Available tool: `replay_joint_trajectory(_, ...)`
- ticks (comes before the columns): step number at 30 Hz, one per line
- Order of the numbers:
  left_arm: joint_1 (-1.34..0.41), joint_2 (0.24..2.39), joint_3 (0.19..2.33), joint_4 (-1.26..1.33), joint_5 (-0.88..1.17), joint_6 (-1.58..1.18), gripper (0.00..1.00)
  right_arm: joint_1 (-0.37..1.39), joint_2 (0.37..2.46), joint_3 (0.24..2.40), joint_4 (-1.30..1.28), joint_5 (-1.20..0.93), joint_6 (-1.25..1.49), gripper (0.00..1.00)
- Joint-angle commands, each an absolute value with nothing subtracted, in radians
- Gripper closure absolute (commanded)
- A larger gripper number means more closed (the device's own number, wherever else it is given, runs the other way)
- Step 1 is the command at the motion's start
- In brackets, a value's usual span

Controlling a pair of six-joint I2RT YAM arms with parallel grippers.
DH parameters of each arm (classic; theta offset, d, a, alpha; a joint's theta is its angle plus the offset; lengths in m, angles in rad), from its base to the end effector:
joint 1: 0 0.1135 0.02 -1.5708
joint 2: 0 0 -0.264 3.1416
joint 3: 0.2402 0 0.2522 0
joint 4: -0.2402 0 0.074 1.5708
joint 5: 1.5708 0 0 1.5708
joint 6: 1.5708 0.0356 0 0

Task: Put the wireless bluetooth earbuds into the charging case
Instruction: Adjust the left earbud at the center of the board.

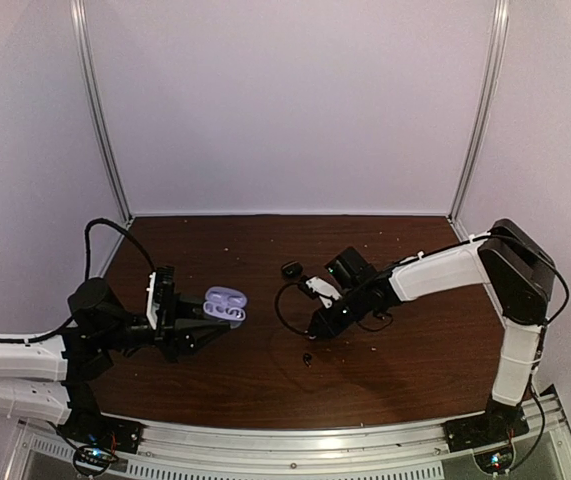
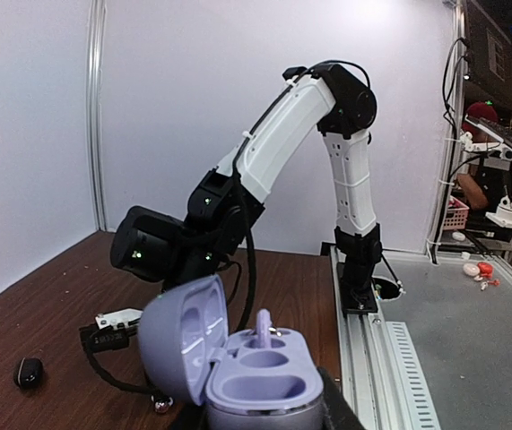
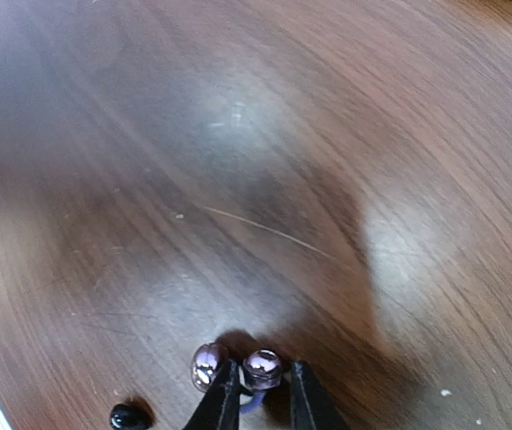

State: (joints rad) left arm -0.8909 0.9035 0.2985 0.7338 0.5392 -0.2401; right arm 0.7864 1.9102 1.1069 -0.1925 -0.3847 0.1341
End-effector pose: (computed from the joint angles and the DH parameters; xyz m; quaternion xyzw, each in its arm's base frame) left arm 0.1090 -0.1638 0.2443 0.3930 0.5389 -0.5364 0.5171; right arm 0.2585 0.2779 0.1380 -0.3529 0.8743 0.2879 0.1679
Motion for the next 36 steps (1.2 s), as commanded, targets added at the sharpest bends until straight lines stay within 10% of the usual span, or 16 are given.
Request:
replay_joint_trajectory(1, -0.887, 0.893, 0.288, 0.773, 0.526, -0.224, 1.00, 0.798, 1.921, 1.146, -0.207, -0.465, 0.039, 0.75)
replay_joint_trajectory(36, -0.884, 0.876, 0.290, 0.769, 0.510, -0.225, 1.00, 0.893, 1.993, 1.252, -0.296, -0.342, 0.273, 0.75)
